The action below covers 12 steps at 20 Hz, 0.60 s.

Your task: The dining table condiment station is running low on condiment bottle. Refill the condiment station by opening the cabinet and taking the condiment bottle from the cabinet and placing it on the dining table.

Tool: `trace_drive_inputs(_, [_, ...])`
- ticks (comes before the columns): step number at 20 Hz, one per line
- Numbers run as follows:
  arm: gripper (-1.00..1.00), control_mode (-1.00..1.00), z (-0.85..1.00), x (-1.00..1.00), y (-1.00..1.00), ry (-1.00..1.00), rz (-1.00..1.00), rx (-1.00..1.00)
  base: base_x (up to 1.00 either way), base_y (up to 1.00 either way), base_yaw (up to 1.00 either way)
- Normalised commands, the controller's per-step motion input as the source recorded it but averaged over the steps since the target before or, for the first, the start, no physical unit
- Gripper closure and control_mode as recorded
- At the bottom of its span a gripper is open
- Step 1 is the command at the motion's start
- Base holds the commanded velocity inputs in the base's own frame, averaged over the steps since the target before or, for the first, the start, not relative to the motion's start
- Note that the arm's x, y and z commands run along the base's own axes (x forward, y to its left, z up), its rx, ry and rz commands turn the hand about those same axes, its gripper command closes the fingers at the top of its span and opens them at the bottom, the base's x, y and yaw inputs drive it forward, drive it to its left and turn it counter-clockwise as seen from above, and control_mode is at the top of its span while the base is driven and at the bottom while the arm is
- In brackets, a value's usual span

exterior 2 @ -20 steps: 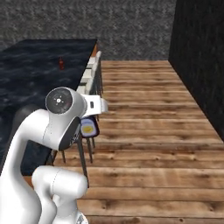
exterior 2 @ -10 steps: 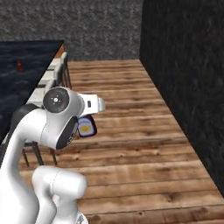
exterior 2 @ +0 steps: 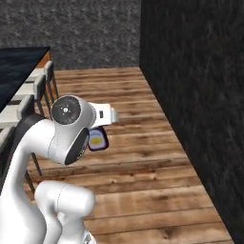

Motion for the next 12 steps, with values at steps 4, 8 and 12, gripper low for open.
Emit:
trace_drive_inputs(4, [1.0, 1.0, 0.0, 0.0, 0.0, 0.0, 0.0, 0.0, 1.0, 0.02, 0.44])
trace_drive_inputs(8, [1.0, 1.0, 0.0, 0.0, 0.0, 0.0, 0.0, 0.0, 1.0, 0.0, 0.53])
trace_drive_inputs(12, [1.0, 1.0, 0.0, 0.0, 0.0, 0.0, 0.0, 0.0, 1.0, -0.01, 0.59])
